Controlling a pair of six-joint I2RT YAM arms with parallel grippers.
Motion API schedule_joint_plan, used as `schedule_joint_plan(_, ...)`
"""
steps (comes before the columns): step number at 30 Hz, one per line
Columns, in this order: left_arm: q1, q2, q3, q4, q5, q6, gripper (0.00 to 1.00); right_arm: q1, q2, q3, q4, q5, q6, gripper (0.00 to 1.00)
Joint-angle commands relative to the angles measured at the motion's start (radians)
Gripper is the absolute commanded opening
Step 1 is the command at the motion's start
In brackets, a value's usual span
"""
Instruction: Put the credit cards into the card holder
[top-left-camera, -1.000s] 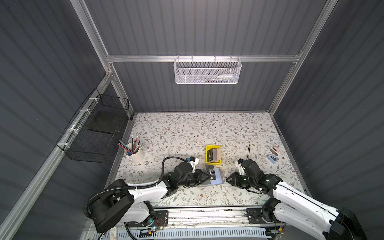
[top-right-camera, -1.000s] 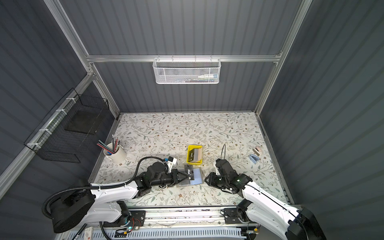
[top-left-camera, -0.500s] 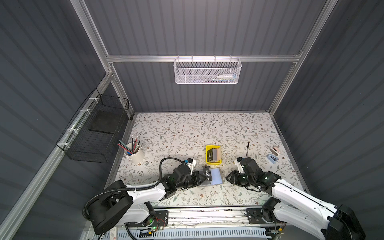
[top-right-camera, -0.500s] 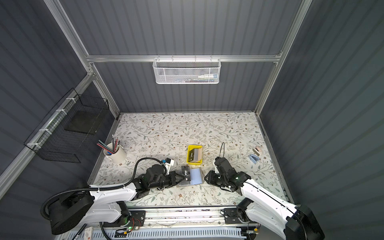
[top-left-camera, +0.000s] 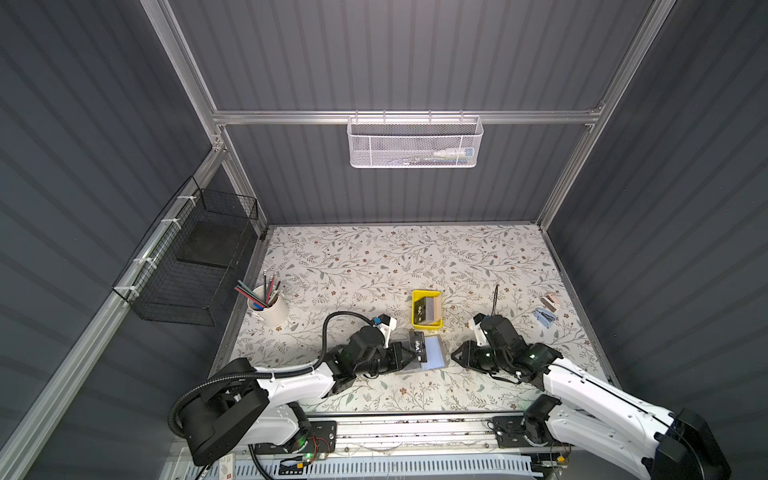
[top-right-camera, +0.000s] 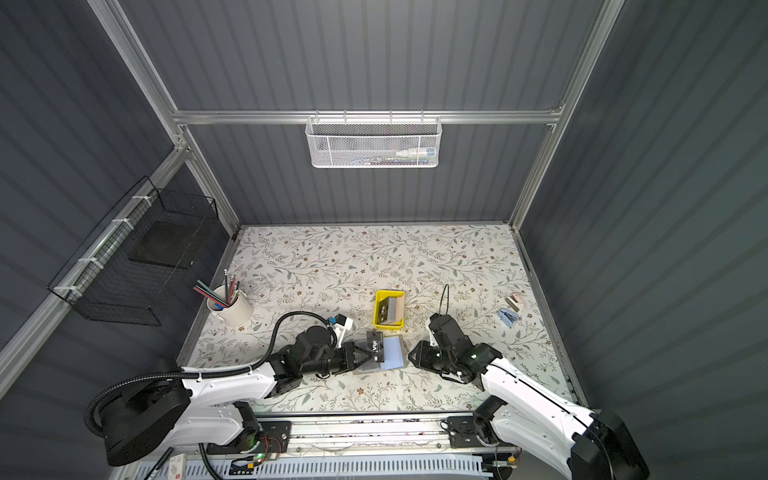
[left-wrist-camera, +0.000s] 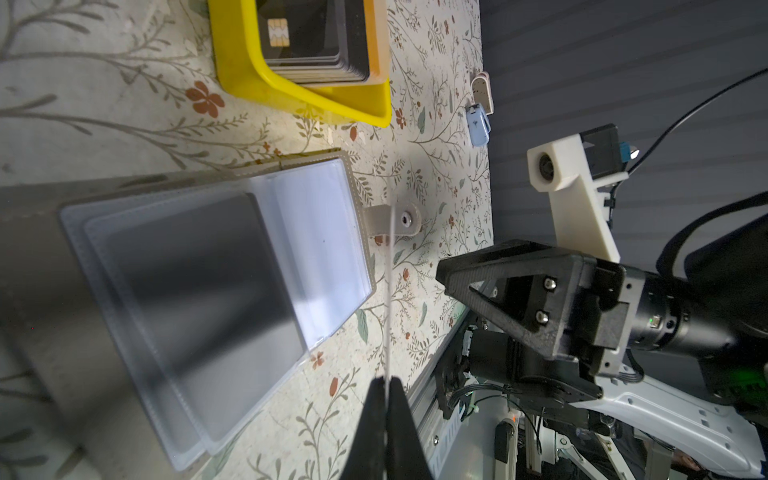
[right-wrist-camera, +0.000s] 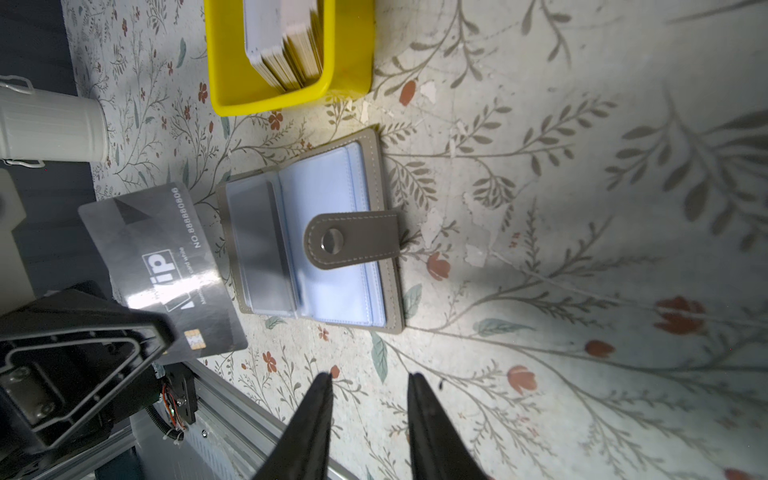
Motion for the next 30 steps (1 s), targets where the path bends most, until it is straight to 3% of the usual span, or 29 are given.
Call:
schedule_joint_plan(1, -0.004, 0.031, -0.023, 0.099, 0.025, -0.005, 0.00, 0.003, 0.001, -0.013, 0.033, 0.003, -0.002, 0.34)
schedule_joint_plan(10, -0.003, 0.063, -0.016, 0.118, 0.010, 0.024, 0.00, 0.002, 0.068, -0.014, 0.087, 0.005, -0.002, 0.32)
schedule_joint_plan(15, -0.003, 0.064, -0.025, 0.125, 0.003, 0.015, 0.00, 0.003, 0.118, -0.038, 0.162, -0.022, 0.027, 0.26)
schedule_joint_plan(30, -0.002, -0.021, -0.029, 0.043, -0.042, 0.033, 0.00, 0.010, 0.177, -0.068, 0.237, -0.064, 0.046, 0.25)
